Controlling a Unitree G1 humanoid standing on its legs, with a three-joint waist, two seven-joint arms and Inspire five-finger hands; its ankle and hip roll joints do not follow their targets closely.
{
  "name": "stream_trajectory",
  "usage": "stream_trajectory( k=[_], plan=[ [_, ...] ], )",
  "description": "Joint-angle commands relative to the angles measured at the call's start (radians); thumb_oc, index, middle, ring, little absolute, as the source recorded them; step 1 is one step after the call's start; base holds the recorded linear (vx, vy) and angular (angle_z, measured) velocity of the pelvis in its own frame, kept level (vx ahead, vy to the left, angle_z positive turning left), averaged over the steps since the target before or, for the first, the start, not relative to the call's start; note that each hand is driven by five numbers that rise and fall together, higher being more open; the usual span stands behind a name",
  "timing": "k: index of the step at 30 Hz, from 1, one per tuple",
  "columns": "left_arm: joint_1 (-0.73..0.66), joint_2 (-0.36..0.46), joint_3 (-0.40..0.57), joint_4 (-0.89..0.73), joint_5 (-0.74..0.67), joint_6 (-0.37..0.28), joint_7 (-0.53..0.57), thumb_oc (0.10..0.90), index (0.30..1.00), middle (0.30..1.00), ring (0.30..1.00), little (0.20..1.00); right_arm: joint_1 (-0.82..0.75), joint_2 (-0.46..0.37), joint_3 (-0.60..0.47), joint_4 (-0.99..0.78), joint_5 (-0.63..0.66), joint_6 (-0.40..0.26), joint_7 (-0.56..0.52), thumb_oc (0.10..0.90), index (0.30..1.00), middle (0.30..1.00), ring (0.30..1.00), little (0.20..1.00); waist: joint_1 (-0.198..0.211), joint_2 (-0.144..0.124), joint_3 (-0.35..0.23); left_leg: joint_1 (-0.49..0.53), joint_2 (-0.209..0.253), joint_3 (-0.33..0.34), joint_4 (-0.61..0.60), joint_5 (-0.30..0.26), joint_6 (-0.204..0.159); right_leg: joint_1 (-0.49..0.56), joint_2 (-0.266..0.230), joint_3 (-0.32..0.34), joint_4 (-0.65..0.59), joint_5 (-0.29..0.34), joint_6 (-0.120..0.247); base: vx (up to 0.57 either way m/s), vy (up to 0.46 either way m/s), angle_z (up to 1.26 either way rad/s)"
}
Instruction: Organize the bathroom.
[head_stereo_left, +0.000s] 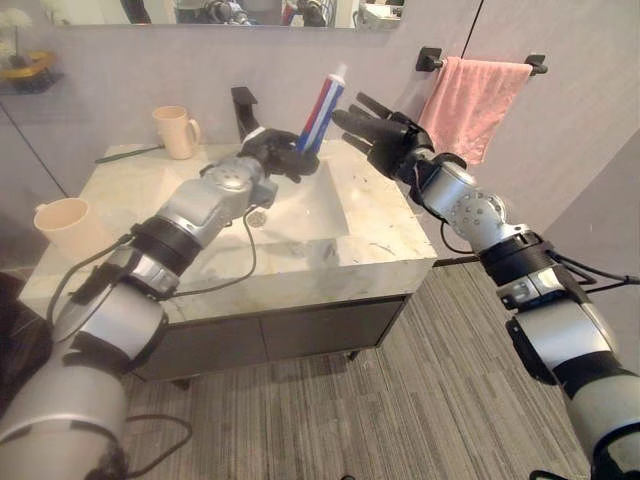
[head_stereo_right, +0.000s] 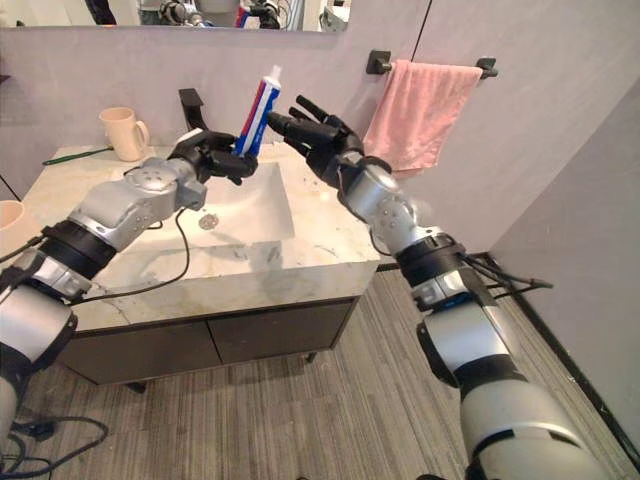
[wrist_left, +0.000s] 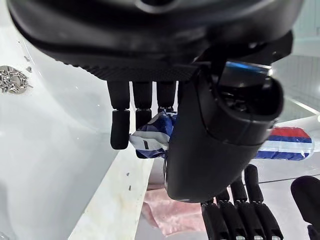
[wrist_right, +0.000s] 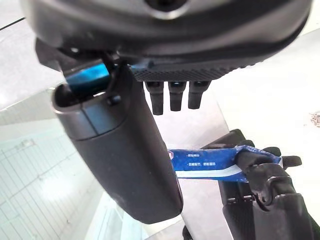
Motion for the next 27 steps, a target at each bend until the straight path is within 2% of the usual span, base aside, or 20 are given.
stream_trajectory(
  k=[1, 12, 27],
  plan=[
    [-0.200, 0.023, -0.037, 0.073, -0.023, -0.152, 0.009, 0.400, 0.300, 0.300, 0.300, 0.300, -0.163, -0.004, -0.013, 0.079, 0.011, -0.091, 0.043, 0.800, 0.900, 0.900, 0.900, 0.900, 0.023, -0.003, -0.186, -0.032, -0.022, -0.051, 0.020, -0.039, 0.002, -0.026, -0.025, -0.057, 0.079, -0.101, 0.105, 0.00, 0.000, 0.00],
    [-0.199, 0.022, -0.049, 0.076, -0.043, -0.116, -0.029, 0.400, 0.300, 0.300, 0.300, 0.300, -0.175, -0.004, -0.004, 0.094, 0.006, -0.110, 0.052, 0.800, 0.900, 0.900, 0.900, 0.900, 0.025, 0.000, -0.187, -0.030, -0.024, -0.052, 0.019, -0.039, 0.003, -0.023, -0.027, -0.057, 0.077, -0.099, 0.108, 0.00, 0.000, 0.00],
    [-0.206, 0.038, -0.062, 0.094, -0.062, -0.130, -0.037, 0.400, 0.300, 0.300, 0.300, 0.300, -0.187, -0.006, 0.012, 0.126, 0.000, -0.117, 0.066, 0.800, 0.900, 0.900, 0.900, 0.900, 0.031, 0.003, -0.190, -0.030, -0.022, -0.056, 0.021, -0.039, 0.002, -0.021, -0.031, -0.060, 0.080, -0.100, 0.108, 0.00, 0.000, 0.00]
  ],
)
